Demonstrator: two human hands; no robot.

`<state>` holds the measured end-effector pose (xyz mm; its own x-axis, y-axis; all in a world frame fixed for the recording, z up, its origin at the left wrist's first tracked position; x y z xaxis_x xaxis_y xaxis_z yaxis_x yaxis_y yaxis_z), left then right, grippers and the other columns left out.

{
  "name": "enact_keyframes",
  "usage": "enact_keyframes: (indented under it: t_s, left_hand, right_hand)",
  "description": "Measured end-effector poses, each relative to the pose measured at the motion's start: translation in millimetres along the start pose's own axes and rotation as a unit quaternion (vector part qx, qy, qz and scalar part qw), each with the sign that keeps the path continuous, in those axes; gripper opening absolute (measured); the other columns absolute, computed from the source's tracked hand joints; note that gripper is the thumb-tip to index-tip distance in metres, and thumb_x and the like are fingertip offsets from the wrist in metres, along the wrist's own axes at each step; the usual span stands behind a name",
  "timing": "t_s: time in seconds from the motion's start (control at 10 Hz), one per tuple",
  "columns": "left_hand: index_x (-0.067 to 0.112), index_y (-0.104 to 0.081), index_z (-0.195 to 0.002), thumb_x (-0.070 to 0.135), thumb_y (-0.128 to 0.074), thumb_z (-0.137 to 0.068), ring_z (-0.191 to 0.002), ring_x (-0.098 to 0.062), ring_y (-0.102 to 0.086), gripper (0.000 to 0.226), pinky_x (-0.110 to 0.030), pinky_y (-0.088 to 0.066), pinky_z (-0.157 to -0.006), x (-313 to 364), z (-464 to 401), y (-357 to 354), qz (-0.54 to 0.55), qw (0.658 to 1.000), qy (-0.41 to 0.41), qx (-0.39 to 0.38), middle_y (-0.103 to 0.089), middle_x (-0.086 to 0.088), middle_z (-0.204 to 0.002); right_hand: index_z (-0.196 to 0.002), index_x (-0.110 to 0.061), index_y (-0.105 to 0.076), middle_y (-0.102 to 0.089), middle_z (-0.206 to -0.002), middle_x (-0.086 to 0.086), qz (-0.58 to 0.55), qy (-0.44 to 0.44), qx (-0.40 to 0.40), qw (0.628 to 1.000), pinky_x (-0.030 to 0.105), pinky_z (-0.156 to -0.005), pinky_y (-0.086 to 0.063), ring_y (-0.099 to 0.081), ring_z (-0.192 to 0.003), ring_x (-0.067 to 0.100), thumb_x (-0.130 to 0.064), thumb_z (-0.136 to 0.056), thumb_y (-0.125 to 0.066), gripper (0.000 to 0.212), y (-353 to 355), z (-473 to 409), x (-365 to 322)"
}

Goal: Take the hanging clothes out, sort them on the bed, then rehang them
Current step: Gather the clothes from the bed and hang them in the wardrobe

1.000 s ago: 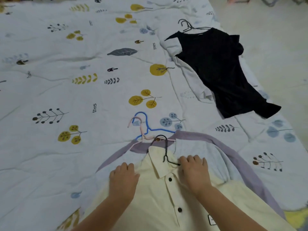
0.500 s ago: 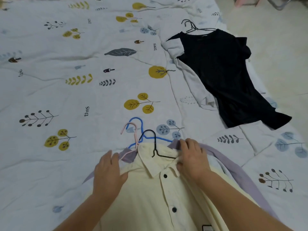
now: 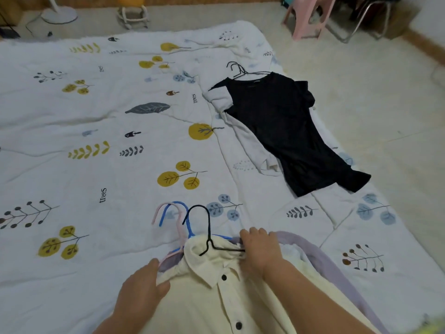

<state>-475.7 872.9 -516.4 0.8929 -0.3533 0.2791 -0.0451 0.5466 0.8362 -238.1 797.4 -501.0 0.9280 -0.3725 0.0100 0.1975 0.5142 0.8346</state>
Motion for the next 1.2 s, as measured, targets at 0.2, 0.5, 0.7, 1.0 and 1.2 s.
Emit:
enact_keyframes:
  t_s: [0.2,0.5,0.7,1.0,1.2]
  left_hand:
    - [0.020,-0.036,-0.134,0.047,-0.053,-0.080,-0.121,-0.020,-0.051,0.064,-0.024,-0.038,-0.093,27,29,31,0.042,0.994,-0.029,-0.097,-0.056,-0.001,-0.124]
    - [0.020,-0.013,-0.141,0.039,-0.031,-0.099,-0.127,-0.013,-0.044,0.050,-0.017,-0.036,-0.095,66,88,91,-0.069,0.974,-0.101,-0.193,-0.042,0.002,-0.141]
    - [0.019,-0.037,-0.127,0.037,-0.040,-0.094,-0.123,-0.014,-0.048,0.038,-0.020,-0.037,-0.086,107,142,118,-0.095,0.975,-0.172,-0.103,-0.052,-0.004,-0.127]
    - [0.024,-0.043,-0.098,0.037,-0.049,-0.089,-0.103,-0.022,-0.058,0.017,-0.030,-0.034,-0.067,163,252,140,-0.074,0.938,-0.339,-0.001,-0.064,-0.001,-0.109]
    - [0.028,-0.033,-0.079,0.036,-0.051,-0.088,-0.096,-0.022,-0.057,0.021,-0.031,-0.027,-0.062,206,345,161,-0.074,0.894,-0.436,0.063,-0.050,0.003,-0.085]
  right_hand:
    - [-0.103,-0.022,-0.039,-0.060,-0.120,0.013,-0.034,0.013,0.017,0.999,0.033,-0.076,-0.028,-0.055,-0.111,0.028,-0.012,-0.093,-0.041,0.015,17,60,4]
    - [-0.063,-0.027,-0.019,-0.066,-0.109,0.003,-0.093,-0.090,0.077,0.989,0.031,-0.071,-0.024,-0.059,-0.104,0.026,-0.034,-0.082,-0.053,0.040,68,175,13]
    - [-0.078,-0.025,-0.039,-0.065,-0.110,0.001,-0.107,-0.158,0.124,0.974,0.030,-0.069,-0.030,-0.059,-0.104,0.022,-0.030,-0.081,-0.053,0.015,93,263,27]
    - [-0.074,-0.023,-0.044,-0.066,-0.105,0.002,-0.122,-0.265,0.182,0.939,0.028,-0.068,-0.032,-0.059,-0.101,0.025,-0.044,-0.081,-0.052,0.023,87,417,56]
    - [-0.089,-0.023,-0.053,-0.065,-0.107,0.005,-0.128,-0.333,0.229,0.906,0.029,-0.066,-0.033,-0.059,-0.102,0.029,-0.035,-0.075,-0.055,0.019,73,540,59]
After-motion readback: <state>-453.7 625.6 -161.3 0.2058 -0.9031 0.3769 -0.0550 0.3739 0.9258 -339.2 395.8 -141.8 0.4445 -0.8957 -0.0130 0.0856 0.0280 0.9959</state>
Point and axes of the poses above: each hand's wrist, its own z-axis away from the middle knuckle, its own y-axis out of the back of the hand, x = y × z, the point moved 3 cm from there along -z, towards the middle knuckle
